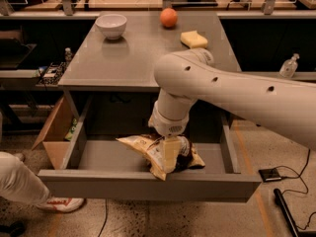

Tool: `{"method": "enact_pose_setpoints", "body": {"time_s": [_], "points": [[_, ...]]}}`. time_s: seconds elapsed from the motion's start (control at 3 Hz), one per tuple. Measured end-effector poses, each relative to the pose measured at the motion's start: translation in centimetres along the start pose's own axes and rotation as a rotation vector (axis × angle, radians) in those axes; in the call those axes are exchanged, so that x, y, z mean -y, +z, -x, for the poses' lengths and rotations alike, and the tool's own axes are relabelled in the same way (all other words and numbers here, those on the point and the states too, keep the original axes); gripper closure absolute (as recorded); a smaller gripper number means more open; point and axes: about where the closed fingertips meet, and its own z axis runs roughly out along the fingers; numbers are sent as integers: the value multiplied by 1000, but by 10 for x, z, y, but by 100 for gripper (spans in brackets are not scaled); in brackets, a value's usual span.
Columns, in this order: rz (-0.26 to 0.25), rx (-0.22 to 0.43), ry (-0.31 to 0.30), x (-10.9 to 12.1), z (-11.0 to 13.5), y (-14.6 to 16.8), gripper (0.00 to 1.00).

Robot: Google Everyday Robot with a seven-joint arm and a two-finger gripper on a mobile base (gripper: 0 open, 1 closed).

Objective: Pick brown chip bag from top drawer and place on counter

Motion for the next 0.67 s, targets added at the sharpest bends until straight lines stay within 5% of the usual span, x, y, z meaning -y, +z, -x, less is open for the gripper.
{"method": "enact_pose_setpoints", "body": {"time_s": [0.67], "points": [[25,5,29,-3,-5,10,64]]}}
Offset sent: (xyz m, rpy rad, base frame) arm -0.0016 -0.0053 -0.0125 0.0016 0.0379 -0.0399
